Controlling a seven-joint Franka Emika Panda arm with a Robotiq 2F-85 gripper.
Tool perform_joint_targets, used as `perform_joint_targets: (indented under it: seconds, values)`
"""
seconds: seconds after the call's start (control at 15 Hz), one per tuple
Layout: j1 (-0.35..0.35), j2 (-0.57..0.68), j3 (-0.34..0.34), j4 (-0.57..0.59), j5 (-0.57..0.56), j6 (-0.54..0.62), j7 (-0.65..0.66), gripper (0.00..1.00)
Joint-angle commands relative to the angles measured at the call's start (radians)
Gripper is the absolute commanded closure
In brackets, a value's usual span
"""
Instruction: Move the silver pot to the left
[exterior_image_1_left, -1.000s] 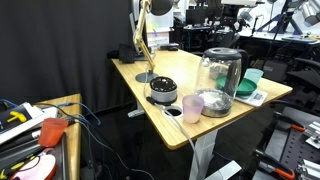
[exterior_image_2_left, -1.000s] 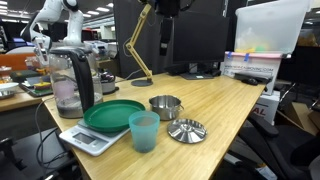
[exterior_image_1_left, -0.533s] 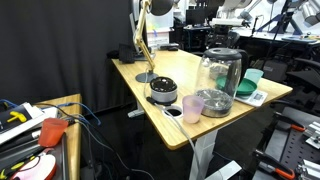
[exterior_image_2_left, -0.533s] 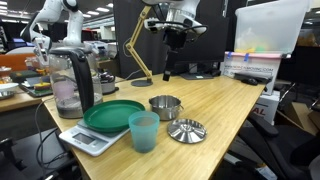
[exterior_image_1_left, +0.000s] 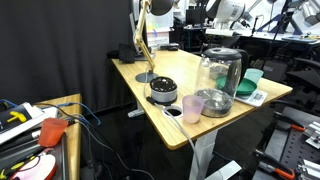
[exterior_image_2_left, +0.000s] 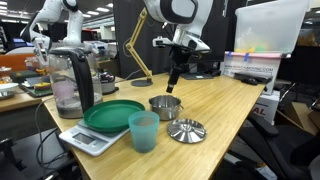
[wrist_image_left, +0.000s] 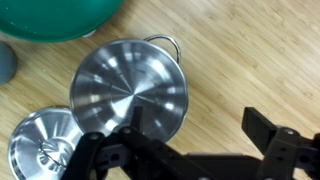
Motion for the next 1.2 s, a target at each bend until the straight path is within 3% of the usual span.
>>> perform_joint_targets:
  seconds: [0.0,0.33,0.67,0.73,0.8,1.13]
  values:
    - [-0.031,0.106,0.013,0.130,0.035,-0.042,0.015,0.00]
    - [-0.036,0.235,0.015,0.249,0.025,-0.065,0.055,0.00]
    - [-0.039,0.289,0.017,0.306,0.026,-0.071,0.076,0.00]
    - [-0.040,0.288,0.018,0.308,0.028,-0.062,0.074,0.25]
    - [-0.042,0.286,0.020,0.309,0.032,-0.053,0.072,0.26]
    - [-0.052,0.273,0.025,0.324,0.037,-0.058,0.067,0.61]
